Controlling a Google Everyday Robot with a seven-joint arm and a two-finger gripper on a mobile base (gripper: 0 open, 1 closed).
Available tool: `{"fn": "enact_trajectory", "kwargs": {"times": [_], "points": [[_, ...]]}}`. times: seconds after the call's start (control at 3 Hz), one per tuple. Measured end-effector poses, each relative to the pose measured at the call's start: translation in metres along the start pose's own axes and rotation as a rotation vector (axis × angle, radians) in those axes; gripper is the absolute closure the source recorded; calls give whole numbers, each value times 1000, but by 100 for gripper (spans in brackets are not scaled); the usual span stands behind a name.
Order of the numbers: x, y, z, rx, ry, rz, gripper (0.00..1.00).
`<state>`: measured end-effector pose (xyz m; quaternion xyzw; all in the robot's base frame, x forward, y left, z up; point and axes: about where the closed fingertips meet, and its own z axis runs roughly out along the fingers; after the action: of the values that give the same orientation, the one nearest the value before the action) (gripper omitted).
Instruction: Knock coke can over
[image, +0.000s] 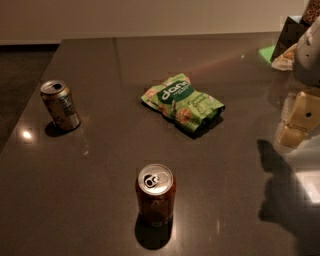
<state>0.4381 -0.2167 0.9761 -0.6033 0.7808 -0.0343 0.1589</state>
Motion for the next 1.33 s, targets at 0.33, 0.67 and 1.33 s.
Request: {"fn": "enact_trajectory", "kwargs": {"times": [0.33, 0.67, 1.33], "points": [[0, 0, 0, 0, 0, 0, 0], [-7, 15, 0, -16, -38, -38, 0], [-46, 79, 13, -56, -195, -168, 0]]}}
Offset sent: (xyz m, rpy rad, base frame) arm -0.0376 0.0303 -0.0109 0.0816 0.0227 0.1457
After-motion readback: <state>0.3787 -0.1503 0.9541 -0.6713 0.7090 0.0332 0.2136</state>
